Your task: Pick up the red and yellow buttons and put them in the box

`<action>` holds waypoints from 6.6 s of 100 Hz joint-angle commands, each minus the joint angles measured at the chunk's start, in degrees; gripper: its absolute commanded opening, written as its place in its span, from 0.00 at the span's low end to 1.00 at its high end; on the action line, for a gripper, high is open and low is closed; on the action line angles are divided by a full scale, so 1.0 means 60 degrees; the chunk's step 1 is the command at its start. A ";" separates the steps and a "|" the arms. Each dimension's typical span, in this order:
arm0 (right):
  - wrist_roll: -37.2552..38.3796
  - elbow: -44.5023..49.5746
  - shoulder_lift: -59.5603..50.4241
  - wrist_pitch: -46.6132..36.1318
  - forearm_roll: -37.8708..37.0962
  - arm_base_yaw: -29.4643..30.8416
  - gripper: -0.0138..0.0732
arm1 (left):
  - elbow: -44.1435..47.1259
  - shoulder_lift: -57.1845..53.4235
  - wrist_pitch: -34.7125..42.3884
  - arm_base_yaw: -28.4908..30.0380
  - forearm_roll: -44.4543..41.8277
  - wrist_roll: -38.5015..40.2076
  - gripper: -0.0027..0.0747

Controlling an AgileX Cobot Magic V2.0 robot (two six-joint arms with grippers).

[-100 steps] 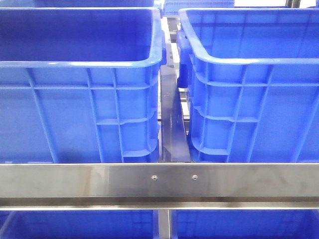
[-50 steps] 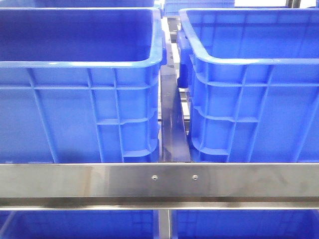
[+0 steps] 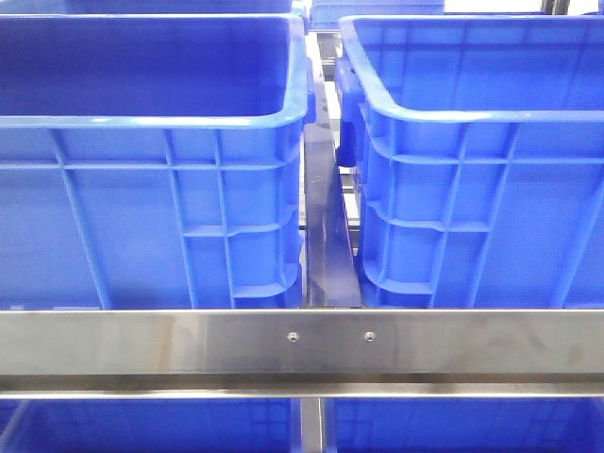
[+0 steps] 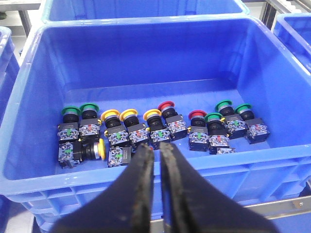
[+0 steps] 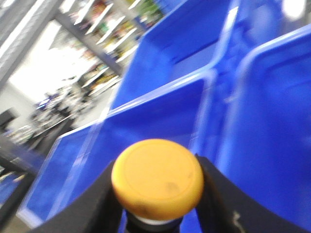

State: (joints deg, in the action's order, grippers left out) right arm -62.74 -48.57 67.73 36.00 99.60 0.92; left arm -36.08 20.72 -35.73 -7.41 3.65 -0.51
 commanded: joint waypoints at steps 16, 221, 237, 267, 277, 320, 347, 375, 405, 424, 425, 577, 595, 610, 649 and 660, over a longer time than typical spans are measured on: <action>-0.1615 -0.0337 -0.0210 -0.3316 0.0517 0.0061 0.23 | -0.0239 0.0066 0.0671 0.0034 0.0124 0.0086 0.01; -0.5355 -0.4409 0.6869 -0.6253 0.0473 0.0061 0.63 | -0.0239 0.0066 0.0671 0.0034 0.0124 0.0086 0.01; -0.5355 -0.4409 0.6797 -0.6252 0.0473 0.0061 0.73 | -0.0239 0.0066 0.0689 0.0034 0.0124 0.0086 0.01; -0.5355 -0.4178 0.5841 -0.6235 0.0473 0.0061 0.73 | -0.0239 0.0066 0.0689 0.0034 0.0124 0.0086 0.01; -0.5355 -0.3898 0.5266 -0.6356 0.0473 0.0061 0.73 | -0.0239 0.0066 0.0689 0.0034 0.0124 0.0086 0.01; -0.5362 -0.0912 0.1042 -0.6355 0.0483 0.0061 0.72 | -0.0239 0.0066 0.0689 0.0034 0.0124 0.0086 0.01; -0.5353 0.1414 -0.1943 -0.6001 0.0602 0.0061 0.72 | -0.0239 0.0066 0.0689 0.0034 0.0124 0.0086 0.01; -0.5353 0.2773 -0.4597 -0.5448 0.0612 0.0061 0.72 | -0.0239 0.0066 0.0689 0.0034 0.0124 0.0086 0.01; -0.5353 0.3123 -0.5772 -0.5285 0.0612 0.0061 0.34 | -0.0239 0.0066 0.0689 0.0034 0.0124 0.0086 0.01; -0.5353 0.3123 -0.5772 -0.5285 0.0628 0.0061 0.03 | -0.0239 0.0066 0.0689 0.0034 0.0124 0.0086 0.01; -0.5353 0.3123 -0.5772 -0.5285 0.0628 0.0061 0.03 | -0.0239 0.0066 0.0689 0.0034 0.0124 0.0086 0.01; -0.5353 0.3123 -0.5772 -0.5216 0.0628 0.0061 0.03 | 0.2911 -0.1669 0.4687 0.0034 -0.0608 0.0086 0.01; -0.5353 0.3123 -0.5772 -0.5216 0.0628 0.0061 0.03 | 0.4540 -0.2585 0.6012 0.0312 -0.0708 0.0086 0.01; -0.5353 0.3123 -0.5772 -0.5216 0.0628 0.0061 0.03 | 0.5533 -0.3192 0.6368 0.0718 -0.0708 0.0086 0.01; -0.5353 0.3123 -0.5772 -0.5216 0.0628 0.0061 0.03 | 0.6437 -0.3834 0.6629 0.0860 -0.0915 0.0086 0.01; -0.5353 0.3123 -0.5772 -0.5216 0.0628 0.0061 0.03 | 0.6437 -0.3834 0.6629 0.0860 -0.0942 0.0086 0.01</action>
State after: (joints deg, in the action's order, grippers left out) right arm -94.42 -28.26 33.29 2.94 102.99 0.92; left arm 0.38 -0.27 -1.16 -2.40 -1.74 -0.43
